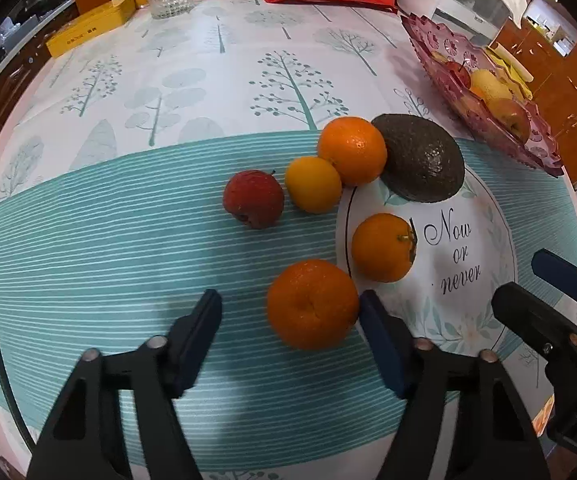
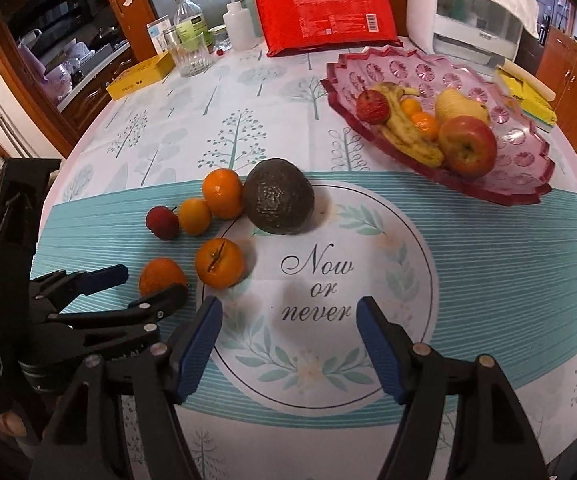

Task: Organize fruits
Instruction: 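Grasp a large orange on the cloth with the left tool, then grasp an orange on the plate with the right tool while the left tool holds its orange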

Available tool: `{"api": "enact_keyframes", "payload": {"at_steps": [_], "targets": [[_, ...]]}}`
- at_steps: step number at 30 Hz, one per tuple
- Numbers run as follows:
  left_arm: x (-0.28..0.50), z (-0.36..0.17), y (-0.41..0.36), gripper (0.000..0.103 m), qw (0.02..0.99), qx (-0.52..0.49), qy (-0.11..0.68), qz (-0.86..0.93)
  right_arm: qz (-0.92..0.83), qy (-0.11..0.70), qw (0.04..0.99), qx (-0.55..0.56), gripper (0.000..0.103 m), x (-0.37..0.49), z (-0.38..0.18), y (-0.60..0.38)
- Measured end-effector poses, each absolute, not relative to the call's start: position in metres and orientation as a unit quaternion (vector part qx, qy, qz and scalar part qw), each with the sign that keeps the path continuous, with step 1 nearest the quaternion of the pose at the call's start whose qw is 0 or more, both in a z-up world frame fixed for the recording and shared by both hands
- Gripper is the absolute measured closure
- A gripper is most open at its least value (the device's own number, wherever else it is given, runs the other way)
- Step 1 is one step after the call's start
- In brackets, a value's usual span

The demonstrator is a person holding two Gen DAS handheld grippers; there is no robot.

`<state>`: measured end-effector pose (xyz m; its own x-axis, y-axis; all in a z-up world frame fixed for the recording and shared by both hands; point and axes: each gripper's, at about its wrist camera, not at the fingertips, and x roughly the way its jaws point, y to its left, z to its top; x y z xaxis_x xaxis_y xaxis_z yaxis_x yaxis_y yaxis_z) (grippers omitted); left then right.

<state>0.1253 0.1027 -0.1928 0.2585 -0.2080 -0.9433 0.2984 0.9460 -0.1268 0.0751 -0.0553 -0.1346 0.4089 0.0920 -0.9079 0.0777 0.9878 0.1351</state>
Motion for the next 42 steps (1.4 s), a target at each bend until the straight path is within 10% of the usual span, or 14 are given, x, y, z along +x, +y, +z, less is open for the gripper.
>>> {"api": "enact_keyframes", "payload": {"at_steps": [6, 22, 32, 42], "targets": [[0.125, -0.197, 0.097, 0.059, 0.789, 0.035, 0.585, -0.186, 0.019, 0.549, 0.832, 0.076, 0.033, 0.083, -0.143, -0.050], [0.118, -0.194, 0.162, 0.060, 0.816, 0.015, 0.566, -0.114, 0.059, 0.568, 0.819, 0.062, 0.036, 0.121, -0.177, -0.014], [0.120, -0.196, 0.165, 0.060, 0.813, 0.015, 0.570, -0.119, 0.063, 0.564, 0.822, 0.040, 0.063, 0.131, -0.187, 0.000], [0.120, -0.196, 0.161, 0.060, 0.814, 0.021, 0.570, -0.114, 0.077, 0.561, 0.824, 0.017, 0.064, 0.122, -0.180, 0.008]]}}
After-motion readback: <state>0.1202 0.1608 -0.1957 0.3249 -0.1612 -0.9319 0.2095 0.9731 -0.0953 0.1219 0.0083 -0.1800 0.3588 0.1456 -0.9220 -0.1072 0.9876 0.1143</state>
